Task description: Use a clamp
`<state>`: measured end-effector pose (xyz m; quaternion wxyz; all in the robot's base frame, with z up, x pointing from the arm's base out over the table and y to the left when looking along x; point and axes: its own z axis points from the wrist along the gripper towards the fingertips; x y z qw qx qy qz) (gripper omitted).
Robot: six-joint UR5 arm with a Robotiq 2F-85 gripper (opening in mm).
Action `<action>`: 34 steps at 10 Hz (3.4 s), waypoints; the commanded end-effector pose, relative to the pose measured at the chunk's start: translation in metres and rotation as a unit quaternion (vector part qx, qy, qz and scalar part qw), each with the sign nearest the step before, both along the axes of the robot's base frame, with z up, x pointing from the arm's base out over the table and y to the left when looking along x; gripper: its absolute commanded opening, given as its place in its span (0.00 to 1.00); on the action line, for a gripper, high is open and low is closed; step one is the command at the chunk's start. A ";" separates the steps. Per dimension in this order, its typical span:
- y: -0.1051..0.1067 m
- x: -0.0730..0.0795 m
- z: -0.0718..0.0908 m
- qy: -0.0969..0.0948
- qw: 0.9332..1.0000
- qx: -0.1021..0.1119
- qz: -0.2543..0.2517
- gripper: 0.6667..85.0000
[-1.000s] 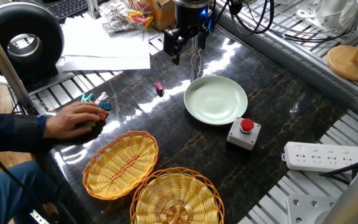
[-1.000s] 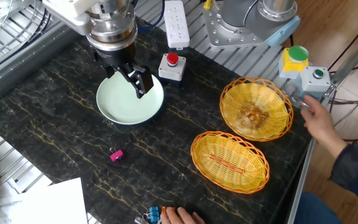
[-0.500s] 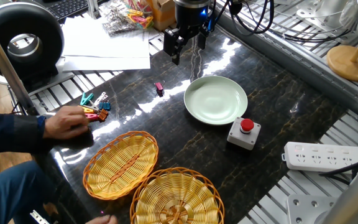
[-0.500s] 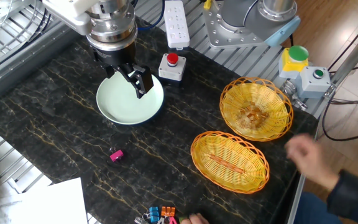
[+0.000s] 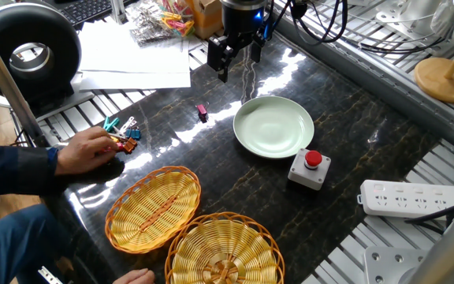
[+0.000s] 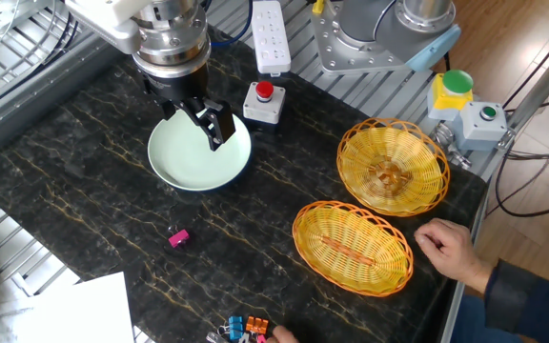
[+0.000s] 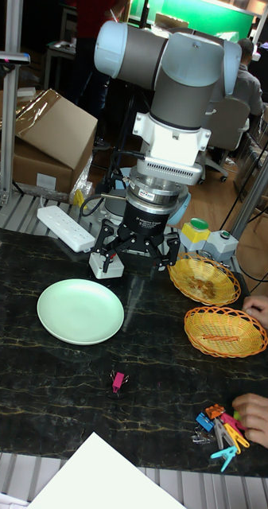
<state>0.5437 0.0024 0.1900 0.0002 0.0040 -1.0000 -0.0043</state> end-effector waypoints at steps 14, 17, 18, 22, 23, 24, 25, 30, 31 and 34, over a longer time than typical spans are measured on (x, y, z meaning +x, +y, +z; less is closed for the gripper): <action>0.038 0.055 0.010 -0.036 0.999 -0.031 0.002 0.00; 0.044 0.064 0.015 -0.050 0.998 -0.027 0.007 0.00; 0.044 0.070 0.022 -0.063 0.998 -0.026 0.015 0.00; 0.054 0.068 0.027 -0.062 0.998 -0.006 0.022 0.00; 0.055 0.070 0.028 -0.065 0.997 -0.005 0.029 0.00; 0.058 0.074 0.028 -0.072 0.997 0.001 0.034 0.00; 0.060 0.078 0.025 -0.079 0.996 0.003 0.034 0.00; 0.058 0.101 0.025 -0.124 0.992 -0.004 0.034 0.00; 0.052 0.102 0.025 -0.125 0.991 -0.015 0.037 0.00; 0.048 0.076 0.020 -0.074 0.997 -0.017 -0.027 0.00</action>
